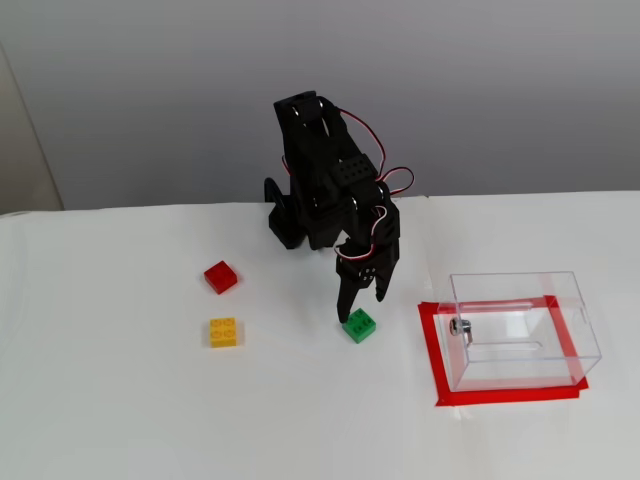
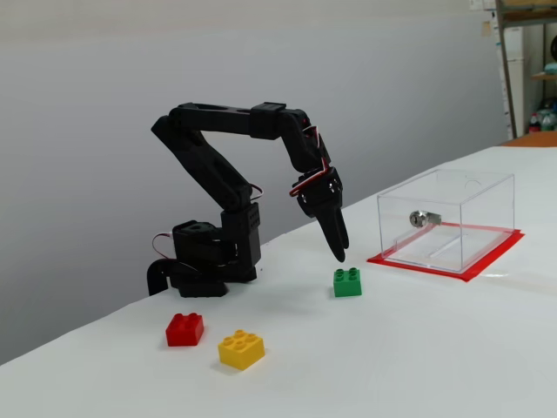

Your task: Pick the green lego brick and place it into the transparent box

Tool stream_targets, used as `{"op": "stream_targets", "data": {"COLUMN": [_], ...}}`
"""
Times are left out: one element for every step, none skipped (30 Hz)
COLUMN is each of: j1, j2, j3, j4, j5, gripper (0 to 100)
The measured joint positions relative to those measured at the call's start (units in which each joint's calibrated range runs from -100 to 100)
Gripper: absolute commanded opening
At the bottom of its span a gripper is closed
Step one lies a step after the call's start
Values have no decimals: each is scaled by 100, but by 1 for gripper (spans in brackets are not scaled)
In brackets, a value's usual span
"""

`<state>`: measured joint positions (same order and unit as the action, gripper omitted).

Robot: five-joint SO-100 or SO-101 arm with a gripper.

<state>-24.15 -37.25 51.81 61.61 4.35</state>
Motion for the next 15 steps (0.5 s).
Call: {"op": "stream_targets", "data": {"j1": [11, 11, 11, 11, 11, 11, 11, 11, 11, 11, 0, 0, 0, 0, 0], "j2": [0, 42, 118, 195, 271, 364, 448, 533, 592, 651, 685, 710, 736, 761, 786], "j3": [0, 0, 0, 0, 0, 0, 0, 0, 0, 0, 0, 0, -9, -9, -9], "j4": [0, 0, 0, 0, 0, 0, 0, 0, -17, -60, -111, -171, -197, -214, -223], "j5": [0, 0, 0, 0, 0, 0, 0, 0, 0, 0, 0, 0, 0, 0, 0], "gripper": [31, 31, 31, 31, 31, 31, 31, 31, 31, 31, 31, 31, 31, 31, 31]}}
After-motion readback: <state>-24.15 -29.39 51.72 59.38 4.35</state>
